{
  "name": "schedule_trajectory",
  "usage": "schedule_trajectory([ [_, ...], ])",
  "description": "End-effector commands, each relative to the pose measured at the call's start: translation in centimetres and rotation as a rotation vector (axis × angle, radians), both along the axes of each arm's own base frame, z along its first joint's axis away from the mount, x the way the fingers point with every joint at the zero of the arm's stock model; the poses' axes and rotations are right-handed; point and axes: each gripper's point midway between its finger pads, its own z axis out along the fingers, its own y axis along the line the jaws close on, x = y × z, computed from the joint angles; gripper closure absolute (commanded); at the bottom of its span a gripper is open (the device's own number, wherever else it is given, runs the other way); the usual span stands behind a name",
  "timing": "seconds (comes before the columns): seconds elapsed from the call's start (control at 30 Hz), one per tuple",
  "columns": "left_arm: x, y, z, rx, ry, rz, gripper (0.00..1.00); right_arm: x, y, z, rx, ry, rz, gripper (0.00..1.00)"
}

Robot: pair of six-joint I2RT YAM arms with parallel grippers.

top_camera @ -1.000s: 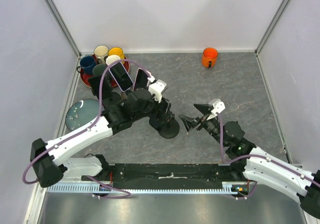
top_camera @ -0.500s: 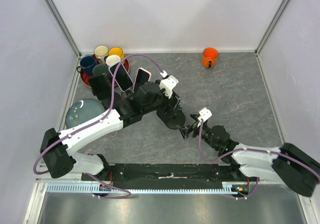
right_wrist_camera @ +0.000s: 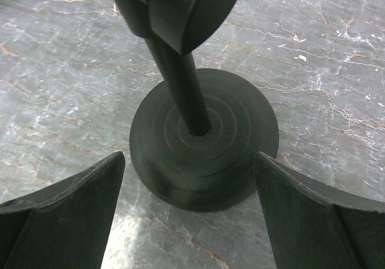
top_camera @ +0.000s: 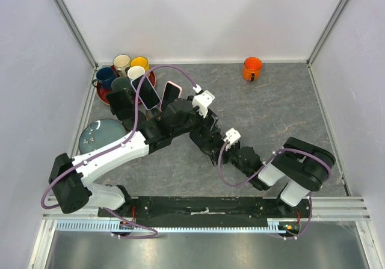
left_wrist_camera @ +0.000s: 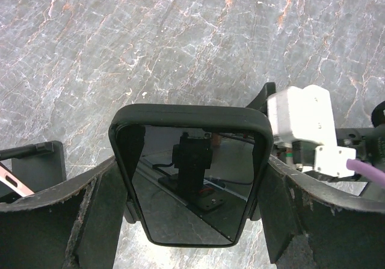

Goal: Remove the phone from the phone stand

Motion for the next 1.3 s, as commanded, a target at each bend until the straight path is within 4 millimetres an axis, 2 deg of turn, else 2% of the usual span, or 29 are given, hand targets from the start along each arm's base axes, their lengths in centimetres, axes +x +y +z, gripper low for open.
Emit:
schedule_trajectory([
  [0.0, 0.7, -1.9, 3.5, -0.138, -0.058, -0.010, 0.85, 2.9, 1.7, 10.0, 0.321, -0.263, -0.039, 0.06],
  [0.07, 0.7, -2.0, 3.0, -0.128, -0.051, -0.009, 0.85, 3.3, 1.8, 10.0, 0.326, -0.267, -0.041, 0.07],
  [0.27, 0.8, -2.1, 2.4, -0.114, -0.030, -0.003, 0.85, 3.9, 1.0, 11.7, 0.392, -0.287, -0.030, 0.08],
  [0.4, 0.7, -2.1, 2.3, -0.113, -0.019, -0.009, 0.85, 2.4, 1.5, 14.0, 0.435, -0.329, 0.076, 0.13],
  [0.47, 0.7, -2.1, 2.2, -0.110, -0.019, -0.009, 0.85, 1.7, 1.7, 14.5, 0.438, -0.338, 0.115, 0.15],
  [0.67, 0.6, -2.3, 2.0, -0.093, -0.009, -0.025, 0.86, -0.3, 2.3, 16.6, 0.426, -0.364, 0.225, 0.15],
  [0.83, 0.0, -2.5, 2.0, -0.084, -0.007, -0.066, 0.86, 0.5, 1.6, 16.7, 0.309, -0.366, 0.188, 0.09],
  [0.9, -0.3, -2.7, 2.2, -0.088, -0.006, -0.085, 0.86, 0.5, 1.2, 17.4, 0.302, -0.385, 0.194, 0.08],
  [0.93, -0.3, -2.7, 2.3, -0.090, -0.008, -0.091, 0.86, 1.0, 1.0, 17.4, 0.287, -0.375, 0.195, 0.08],
  [1.27, -2.0, -3.5, 2.3, -0.086, 0.001, -0.216, 0.86, 1.5, 1.8, 17.0, 0.254, -0.354, 0.313, 0.13],
])
